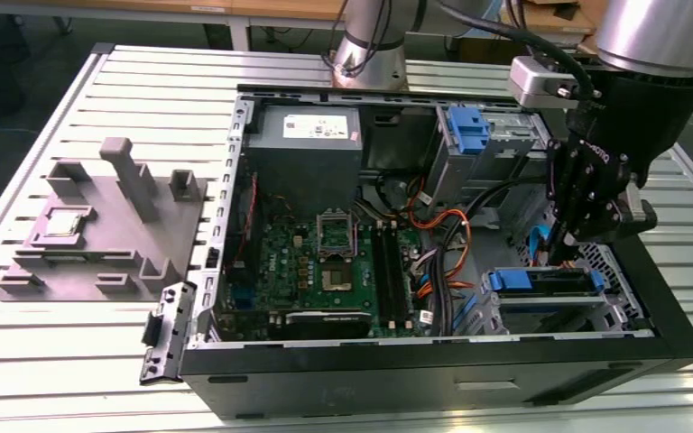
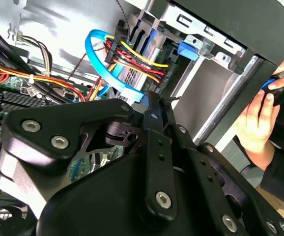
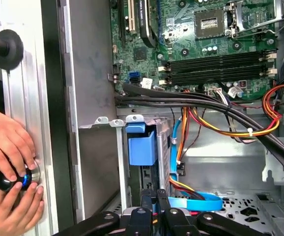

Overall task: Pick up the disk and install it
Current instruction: 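Insert the second disk wire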

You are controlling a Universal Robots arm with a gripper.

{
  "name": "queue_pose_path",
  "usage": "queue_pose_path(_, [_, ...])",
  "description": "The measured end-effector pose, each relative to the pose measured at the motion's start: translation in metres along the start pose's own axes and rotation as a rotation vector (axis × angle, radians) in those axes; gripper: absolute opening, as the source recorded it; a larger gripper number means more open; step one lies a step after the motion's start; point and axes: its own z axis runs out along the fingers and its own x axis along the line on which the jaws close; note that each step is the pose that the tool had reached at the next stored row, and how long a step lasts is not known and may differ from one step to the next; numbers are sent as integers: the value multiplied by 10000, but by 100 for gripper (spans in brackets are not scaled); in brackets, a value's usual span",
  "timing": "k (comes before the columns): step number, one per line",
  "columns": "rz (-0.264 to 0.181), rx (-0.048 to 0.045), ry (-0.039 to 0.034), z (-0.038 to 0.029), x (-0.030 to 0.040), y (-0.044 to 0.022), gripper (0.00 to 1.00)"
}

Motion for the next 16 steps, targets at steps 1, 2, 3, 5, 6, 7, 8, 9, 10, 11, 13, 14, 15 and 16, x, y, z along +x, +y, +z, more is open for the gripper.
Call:
queue_pose_path(1, [-5,19,-6,2,9,6,16])
queue_pose_path(2, [-9,45,-10,4,18,11,16])
queue_pose_path(3, [-11,71,-14,7,27,17,16])
queue_pose_path(5, [-12,122,-24,12,45,28,16])
queue_pose_path(6, [-12,147,-29,14,54,33,16])
queue_pose_path(7, [-12,173,-33,16,63,39,16])
queue_pose_path(8, [-14,201,-36,18,71,44,16])
queue_pose_path(9, [-17,238,-41,19,77,50,16])
queue_pose_path(10, [-20,277,-50,19,80,53,16])
queue_pose_path(11, [-26,390,-164,28,95,68,16])
queue_pose_path(13, [-16,426,-414,45,116,78,16])
queue_pose_path(14, [-11,428,-509,51,125,79,16])
queue_pose_path(15, [-4,430,-599,57,135,80,16])
queue_pose_path(16, [2,433,-678,63,146,80,16])
